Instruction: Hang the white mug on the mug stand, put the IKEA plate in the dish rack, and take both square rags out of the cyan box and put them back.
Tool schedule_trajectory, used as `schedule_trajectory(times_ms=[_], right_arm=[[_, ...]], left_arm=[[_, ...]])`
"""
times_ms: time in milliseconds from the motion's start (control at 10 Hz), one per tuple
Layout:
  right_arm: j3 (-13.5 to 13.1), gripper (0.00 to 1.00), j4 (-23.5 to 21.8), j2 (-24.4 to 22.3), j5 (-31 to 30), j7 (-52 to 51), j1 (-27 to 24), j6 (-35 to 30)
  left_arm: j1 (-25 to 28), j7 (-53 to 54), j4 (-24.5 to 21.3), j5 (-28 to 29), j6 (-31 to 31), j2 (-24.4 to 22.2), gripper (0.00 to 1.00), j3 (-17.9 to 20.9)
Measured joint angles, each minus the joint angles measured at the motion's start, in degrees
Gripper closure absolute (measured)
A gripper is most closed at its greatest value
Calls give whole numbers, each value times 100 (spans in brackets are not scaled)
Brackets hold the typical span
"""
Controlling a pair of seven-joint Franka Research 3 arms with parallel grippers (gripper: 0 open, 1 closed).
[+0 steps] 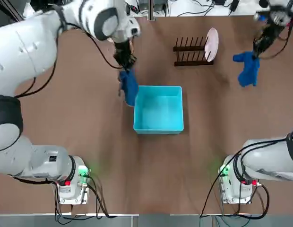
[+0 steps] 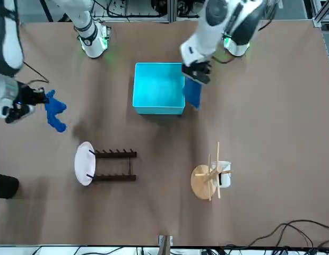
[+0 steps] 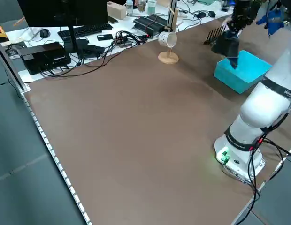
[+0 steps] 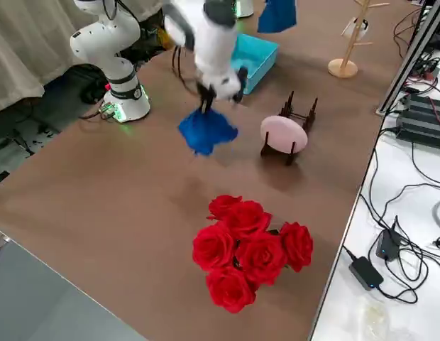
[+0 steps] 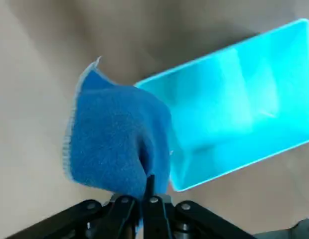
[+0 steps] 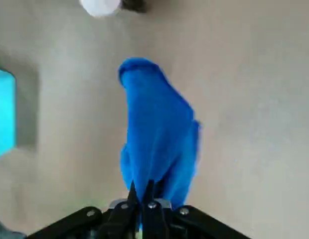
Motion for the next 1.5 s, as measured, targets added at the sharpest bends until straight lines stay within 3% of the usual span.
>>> schedule_trajectory(times_ms=[200,400,900,1000,1100,1300,1500], right_arm=[[20,96,885,1,150,1091,438,-781],[38,96,1332,4,214,2111,908,-1138],[50,96,1563,-4,586,4331,2021,-1303],[53,96,1562,-4,603,4788,2354,-1323],[57,96,1549,-3,624,5222,2736,-1298],[67,96,1453,20,638,6240,3655,-852],[72,96,1052,53,640,6985,4435,-99]], left_arm=[[-25,-424,0,0,377,344,94,-485],[-34,-515,2,0,639,599,83,-624],[25,-513,43,151,508,649,7,-526],[30,-393,137,259,382,491,0,-236],[45,-167,331,292,133,337,0,159],[99,235,1061,352,-613,172,0,1007],[142,521,1883,755,-1295,134,0,1691]])
